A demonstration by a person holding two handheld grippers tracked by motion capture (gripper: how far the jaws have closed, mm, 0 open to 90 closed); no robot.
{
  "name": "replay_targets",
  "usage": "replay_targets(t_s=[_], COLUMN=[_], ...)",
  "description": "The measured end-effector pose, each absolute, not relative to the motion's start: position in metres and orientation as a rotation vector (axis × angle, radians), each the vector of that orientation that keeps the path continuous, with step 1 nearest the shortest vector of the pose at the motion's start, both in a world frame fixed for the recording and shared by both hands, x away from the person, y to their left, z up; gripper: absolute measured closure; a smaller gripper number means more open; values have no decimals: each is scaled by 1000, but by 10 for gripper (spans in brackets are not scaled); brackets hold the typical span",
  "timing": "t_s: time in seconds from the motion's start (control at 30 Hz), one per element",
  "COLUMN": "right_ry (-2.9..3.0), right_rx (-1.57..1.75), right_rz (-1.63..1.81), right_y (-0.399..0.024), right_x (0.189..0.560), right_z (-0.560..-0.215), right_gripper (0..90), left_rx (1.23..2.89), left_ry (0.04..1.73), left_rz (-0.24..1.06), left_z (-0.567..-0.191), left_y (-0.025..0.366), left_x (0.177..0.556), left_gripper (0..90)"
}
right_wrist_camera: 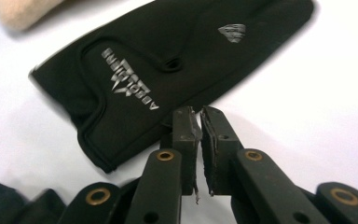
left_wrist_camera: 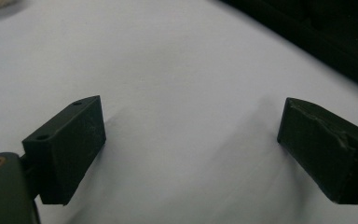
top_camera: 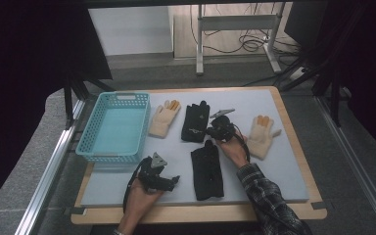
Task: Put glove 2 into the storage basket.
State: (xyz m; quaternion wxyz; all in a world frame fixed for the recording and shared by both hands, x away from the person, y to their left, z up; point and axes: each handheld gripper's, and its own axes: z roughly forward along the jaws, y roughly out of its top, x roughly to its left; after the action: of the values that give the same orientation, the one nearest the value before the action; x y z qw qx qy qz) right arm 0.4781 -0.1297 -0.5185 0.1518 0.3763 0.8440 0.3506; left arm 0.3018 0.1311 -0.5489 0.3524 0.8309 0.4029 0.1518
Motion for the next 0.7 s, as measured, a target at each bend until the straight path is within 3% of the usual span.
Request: replay_targets(t_s=[0.03, 0.07, 0.3, 0.57, 0.7], right_ry=[2413, 2413, 2441, 2429, 2446], right_rx=[1092, 1092, 1088, 1123, 1127], right_rz=[1054, 1054, 1102, 1031, 1004], right_y=[-136, -136, -113, -89, -87], right_x=[481, 481, 503, 527, 533], right_z=[-514, -514, -512, -520, -524], right_gripper=[708, 708, 482, 428, 450], left_rx=[2149, 2149, 2150, 2147, 2150], left_ry=[1043, 1043, 1043, 1045, 1043], left_rz=[392, 392, 393, 392, 392], left_z=[-549, -549, -549, -549, -549], left_y=[131, 131, 131, 131, 131], left_x=[302, 302, 302, 302, 302], left_gripper=[78, 78, 79, 79, 78])
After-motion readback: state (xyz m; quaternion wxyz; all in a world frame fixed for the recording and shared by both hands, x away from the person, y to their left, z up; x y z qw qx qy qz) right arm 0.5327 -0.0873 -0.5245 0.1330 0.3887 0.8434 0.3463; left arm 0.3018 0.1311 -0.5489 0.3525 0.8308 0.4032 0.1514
